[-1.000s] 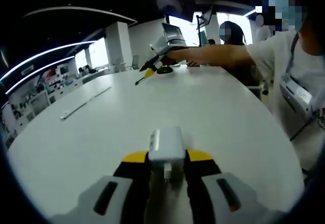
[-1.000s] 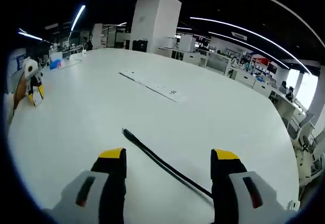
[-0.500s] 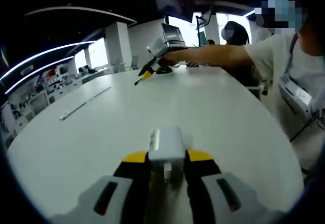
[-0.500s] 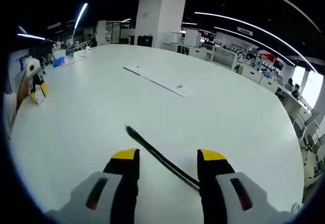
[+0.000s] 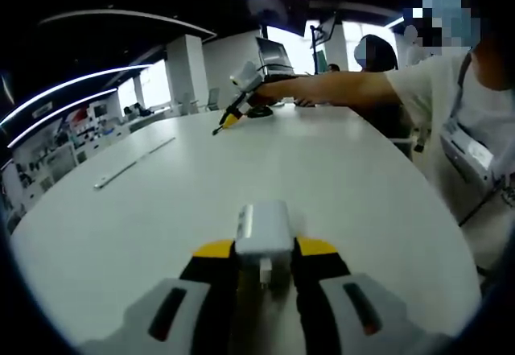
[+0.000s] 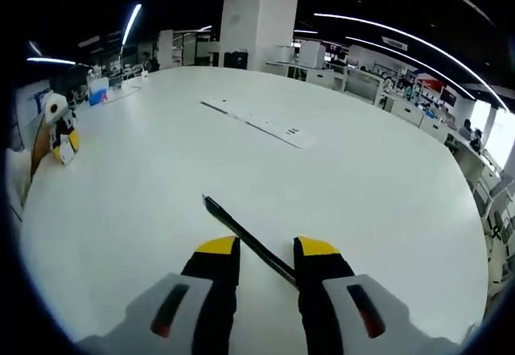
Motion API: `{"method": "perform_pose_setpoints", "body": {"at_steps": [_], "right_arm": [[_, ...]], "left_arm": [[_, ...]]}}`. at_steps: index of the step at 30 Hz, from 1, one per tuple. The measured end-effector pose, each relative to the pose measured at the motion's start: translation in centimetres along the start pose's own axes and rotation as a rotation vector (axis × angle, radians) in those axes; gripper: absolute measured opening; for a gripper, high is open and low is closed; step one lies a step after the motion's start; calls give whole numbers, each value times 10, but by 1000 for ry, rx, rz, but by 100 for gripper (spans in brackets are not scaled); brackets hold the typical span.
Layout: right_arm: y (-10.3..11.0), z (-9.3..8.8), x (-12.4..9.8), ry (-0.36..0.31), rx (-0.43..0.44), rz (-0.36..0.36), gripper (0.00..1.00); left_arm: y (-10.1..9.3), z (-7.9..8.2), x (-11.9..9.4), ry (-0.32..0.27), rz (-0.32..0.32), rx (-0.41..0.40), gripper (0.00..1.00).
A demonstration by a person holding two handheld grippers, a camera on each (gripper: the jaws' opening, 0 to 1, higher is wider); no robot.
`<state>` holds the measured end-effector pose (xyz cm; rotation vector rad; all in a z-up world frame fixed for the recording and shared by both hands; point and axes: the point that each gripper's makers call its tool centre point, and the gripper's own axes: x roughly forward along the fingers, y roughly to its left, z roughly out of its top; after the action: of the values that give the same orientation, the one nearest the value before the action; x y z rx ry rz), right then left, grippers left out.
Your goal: Plug the desk Type‑C cable into the charger adapter.
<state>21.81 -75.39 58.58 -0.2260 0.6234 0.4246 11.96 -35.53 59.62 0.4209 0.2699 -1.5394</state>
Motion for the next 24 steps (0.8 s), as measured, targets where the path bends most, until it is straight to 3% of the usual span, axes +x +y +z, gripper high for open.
{"method": "perform_pose_setpoints", "body": {"at_steps": [6, 21, 24], "right_arm": [[32, -8, -3, 13, -5, 32, 18], [44, -9, -2, 22, -53, 90, 7], [38, -7, 0, 24, -79, 92, 6]], "left_arm": [[-1, 0, 1, -1, -1, -3, 26], [-2, 0, 3, -4, -4, -4, 26], [-1, 0, 3, -6, -6, -7, 26]]}}
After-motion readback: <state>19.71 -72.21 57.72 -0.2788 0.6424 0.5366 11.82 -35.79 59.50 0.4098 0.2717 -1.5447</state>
